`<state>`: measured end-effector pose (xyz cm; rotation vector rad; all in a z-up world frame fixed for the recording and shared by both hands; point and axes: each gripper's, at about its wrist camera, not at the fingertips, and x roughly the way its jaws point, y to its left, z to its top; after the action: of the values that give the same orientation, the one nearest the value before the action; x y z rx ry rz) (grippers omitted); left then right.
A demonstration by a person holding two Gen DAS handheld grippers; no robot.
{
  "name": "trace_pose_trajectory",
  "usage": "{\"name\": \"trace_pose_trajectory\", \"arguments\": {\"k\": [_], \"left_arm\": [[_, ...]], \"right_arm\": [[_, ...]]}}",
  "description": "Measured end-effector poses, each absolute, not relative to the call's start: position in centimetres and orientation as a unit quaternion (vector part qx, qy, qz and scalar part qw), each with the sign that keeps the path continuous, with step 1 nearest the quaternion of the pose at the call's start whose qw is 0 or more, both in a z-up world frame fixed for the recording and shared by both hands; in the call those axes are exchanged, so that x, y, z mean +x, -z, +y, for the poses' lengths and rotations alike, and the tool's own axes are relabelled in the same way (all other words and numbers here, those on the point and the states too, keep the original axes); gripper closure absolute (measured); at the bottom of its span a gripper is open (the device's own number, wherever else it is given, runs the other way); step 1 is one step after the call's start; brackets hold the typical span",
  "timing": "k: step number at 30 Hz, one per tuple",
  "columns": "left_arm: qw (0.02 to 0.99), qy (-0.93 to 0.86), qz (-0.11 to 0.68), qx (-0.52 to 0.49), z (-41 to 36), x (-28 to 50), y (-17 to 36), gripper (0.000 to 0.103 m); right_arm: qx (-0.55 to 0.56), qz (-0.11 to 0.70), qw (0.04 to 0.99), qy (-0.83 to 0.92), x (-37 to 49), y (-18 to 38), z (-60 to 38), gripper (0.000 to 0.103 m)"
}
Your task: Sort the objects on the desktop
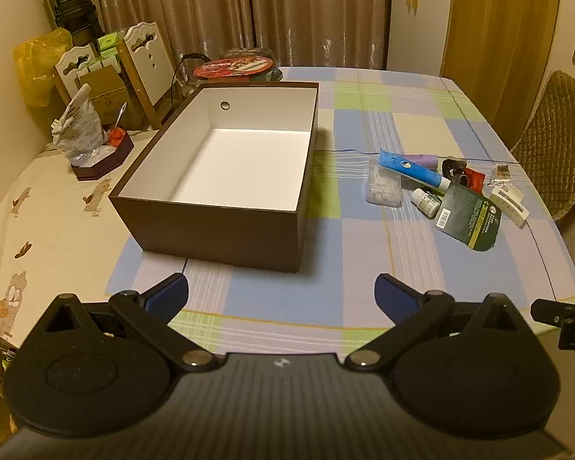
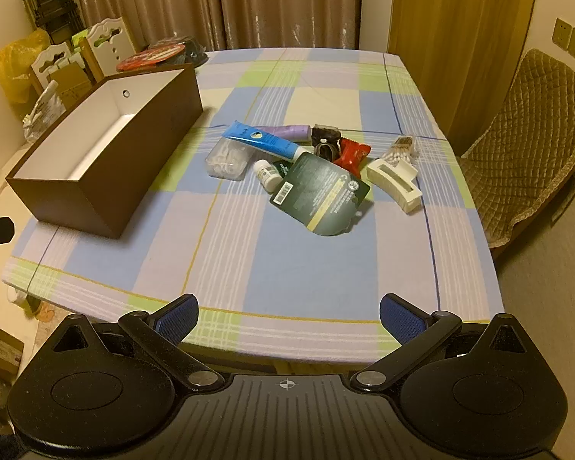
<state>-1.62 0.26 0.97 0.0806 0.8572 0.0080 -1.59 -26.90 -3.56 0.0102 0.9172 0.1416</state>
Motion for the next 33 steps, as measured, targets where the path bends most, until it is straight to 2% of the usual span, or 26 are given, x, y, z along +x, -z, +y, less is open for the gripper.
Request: {"name": "trace_pose_trajectory", "arguments": {"k": [33], "left_arm": [[0.909, 0.005, 0.415, 0.033, 1.3, -3.2, -0.6, 0.001]], "right_arm": [[-0.012, 0.445, 0.892, -0.084, -1.6, 1.5, -24.9, 0.000]]}}
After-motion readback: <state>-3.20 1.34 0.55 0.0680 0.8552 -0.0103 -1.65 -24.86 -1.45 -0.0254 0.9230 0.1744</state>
